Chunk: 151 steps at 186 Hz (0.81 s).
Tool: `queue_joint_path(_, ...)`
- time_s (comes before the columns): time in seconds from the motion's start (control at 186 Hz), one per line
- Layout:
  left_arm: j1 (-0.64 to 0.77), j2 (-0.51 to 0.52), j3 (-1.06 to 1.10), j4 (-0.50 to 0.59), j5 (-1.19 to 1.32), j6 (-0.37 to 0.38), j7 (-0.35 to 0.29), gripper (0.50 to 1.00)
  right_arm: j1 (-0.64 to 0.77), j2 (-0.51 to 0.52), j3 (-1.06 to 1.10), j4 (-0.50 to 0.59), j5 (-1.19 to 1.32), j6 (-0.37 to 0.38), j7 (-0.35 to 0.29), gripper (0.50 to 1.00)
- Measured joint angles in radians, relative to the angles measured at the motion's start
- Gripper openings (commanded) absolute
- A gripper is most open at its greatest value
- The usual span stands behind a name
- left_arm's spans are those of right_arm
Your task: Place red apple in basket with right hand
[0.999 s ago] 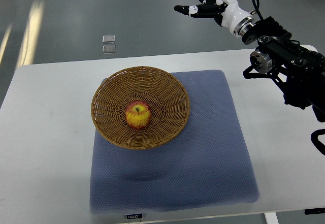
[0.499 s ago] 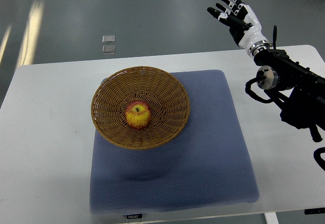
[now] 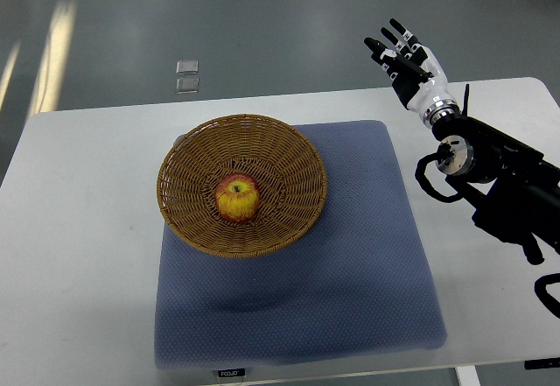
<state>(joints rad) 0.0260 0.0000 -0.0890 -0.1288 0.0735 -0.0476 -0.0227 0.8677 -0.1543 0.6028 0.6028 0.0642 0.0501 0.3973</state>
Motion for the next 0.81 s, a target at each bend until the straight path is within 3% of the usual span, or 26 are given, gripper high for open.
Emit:
queue_joint_path(0.494, 0.000, 0.000, 0.000, 0.000, -0.001, 0.000, 0.000, 1.000, -0.028, 0.001, 0.002, -0.001, 0.103, -0.010, -0.003, 0.921)
queue_joint_path(0.811, 0.000, 0.000, 0.000, 0.000, 0.000, 0.000, 0.000, 1.000, -0.058, 0.020, -0.012, -0.061, 0.098, -0.003, 0.005, 0.921)
